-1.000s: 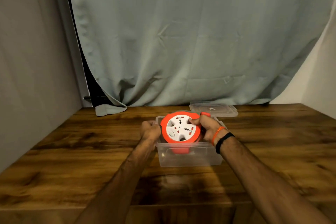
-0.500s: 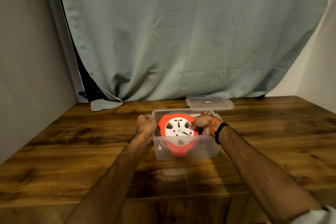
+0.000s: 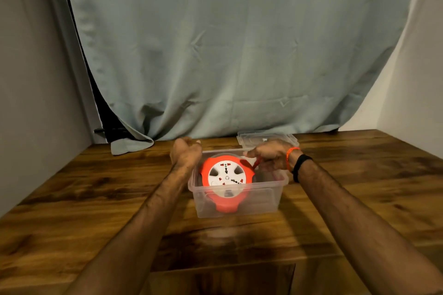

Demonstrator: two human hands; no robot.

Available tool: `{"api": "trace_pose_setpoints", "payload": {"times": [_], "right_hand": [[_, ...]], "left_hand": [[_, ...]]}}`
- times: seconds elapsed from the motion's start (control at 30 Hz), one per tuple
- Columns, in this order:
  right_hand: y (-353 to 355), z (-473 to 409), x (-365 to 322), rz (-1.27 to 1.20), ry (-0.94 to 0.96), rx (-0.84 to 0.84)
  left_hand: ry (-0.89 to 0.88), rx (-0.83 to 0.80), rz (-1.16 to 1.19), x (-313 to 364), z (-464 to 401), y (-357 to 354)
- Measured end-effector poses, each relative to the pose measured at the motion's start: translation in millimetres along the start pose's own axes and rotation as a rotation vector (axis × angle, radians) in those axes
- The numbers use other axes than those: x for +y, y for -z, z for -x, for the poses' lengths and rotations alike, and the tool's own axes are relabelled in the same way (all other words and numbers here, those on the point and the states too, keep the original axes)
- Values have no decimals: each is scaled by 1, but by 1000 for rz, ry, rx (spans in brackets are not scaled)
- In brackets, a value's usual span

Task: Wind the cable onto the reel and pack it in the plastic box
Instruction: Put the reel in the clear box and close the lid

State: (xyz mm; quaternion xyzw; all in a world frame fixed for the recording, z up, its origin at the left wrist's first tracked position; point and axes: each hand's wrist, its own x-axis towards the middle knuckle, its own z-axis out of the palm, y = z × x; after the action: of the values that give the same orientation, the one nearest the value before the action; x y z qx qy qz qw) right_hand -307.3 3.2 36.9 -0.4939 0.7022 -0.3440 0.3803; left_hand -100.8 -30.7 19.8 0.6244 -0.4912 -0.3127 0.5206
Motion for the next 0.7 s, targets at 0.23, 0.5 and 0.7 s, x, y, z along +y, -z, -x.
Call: {"api": "trace_pose_setpoints", "payload": {"times": [0.23, 0.5, 0.7], "right_hand": [[47, -32, 11, 6, 183, 267], [109, -118, 47, 50, 50, 415], [133, -195, 75, 143, -39, 437]], "left_hand": [[-5, -148, 23, 41, -17, -49], [63, -327, -29, 49, -75, -144], [149, -465, -116, 35, -126, -218]]}}
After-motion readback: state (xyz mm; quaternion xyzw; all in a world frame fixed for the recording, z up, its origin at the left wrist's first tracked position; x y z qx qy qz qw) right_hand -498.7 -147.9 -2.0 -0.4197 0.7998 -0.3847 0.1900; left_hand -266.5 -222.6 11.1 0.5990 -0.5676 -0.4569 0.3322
